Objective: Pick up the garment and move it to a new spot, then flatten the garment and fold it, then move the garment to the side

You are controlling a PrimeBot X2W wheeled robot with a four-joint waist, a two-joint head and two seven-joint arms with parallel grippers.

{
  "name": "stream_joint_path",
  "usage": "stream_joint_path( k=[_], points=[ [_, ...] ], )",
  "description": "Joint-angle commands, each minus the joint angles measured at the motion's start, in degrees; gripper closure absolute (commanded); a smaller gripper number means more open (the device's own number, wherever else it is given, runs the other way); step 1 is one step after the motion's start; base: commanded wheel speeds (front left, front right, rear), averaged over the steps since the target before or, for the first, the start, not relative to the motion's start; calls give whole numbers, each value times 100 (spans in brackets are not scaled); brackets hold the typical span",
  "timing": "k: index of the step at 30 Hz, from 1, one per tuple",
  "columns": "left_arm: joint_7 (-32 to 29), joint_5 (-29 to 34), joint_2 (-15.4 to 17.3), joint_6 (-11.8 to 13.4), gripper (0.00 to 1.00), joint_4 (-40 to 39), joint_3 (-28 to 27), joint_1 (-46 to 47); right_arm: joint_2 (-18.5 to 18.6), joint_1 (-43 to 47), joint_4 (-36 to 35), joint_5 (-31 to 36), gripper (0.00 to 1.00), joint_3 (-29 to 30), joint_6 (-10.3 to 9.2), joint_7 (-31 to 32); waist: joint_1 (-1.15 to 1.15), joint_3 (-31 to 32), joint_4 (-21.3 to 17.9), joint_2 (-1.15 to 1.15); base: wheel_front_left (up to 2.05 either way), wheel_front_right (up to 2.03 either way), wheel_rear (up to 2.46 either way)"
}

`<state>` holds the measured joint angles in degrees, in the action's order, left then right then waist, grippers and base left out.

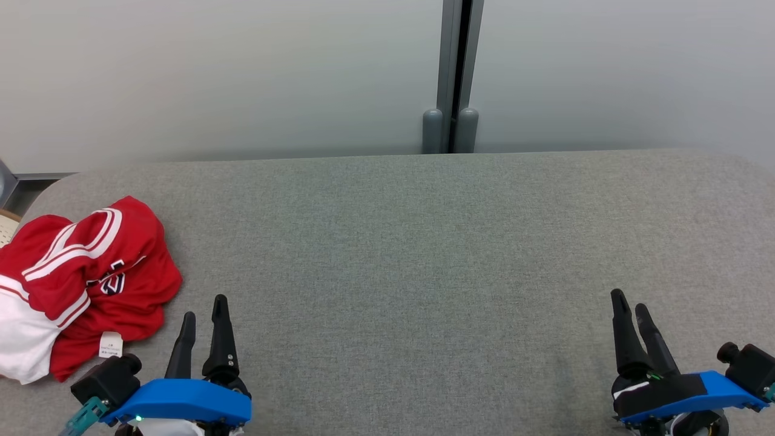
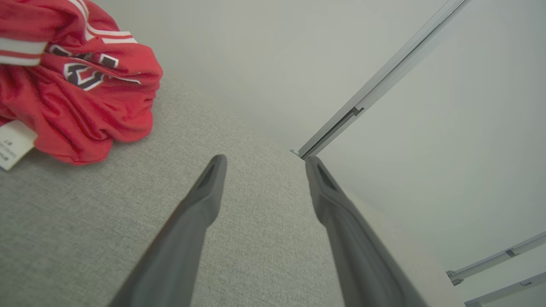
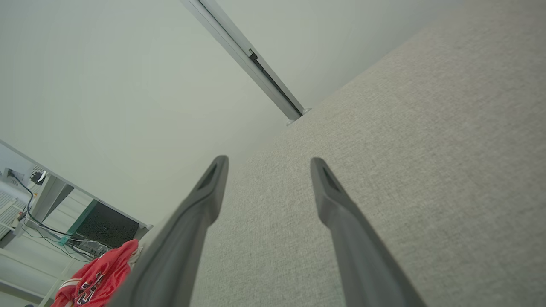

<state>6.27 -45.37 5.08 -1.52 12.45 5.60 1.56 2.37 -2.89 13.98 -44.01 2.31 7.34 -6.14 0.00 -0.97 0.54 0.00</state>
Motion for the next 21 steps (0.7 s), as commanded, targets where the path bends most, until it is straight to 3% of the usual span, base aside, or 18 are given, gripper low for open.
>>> stream_joint_path(
  k=[1, 21],
  points=[
    [63, 166, 52, 21, 0, -73, 32, 39, 42, -39, -81, 177, 0, -8, 14, -42, 0, -4, 1, 0, 0, 0, 0],
    [366, 1330, 108, 94, 0, 39, 360, 19, 53, 52, -167, 1486, 0, -170, 15, -176, 0, 7, 24, 0, 0, 0, 0]
  ],
)
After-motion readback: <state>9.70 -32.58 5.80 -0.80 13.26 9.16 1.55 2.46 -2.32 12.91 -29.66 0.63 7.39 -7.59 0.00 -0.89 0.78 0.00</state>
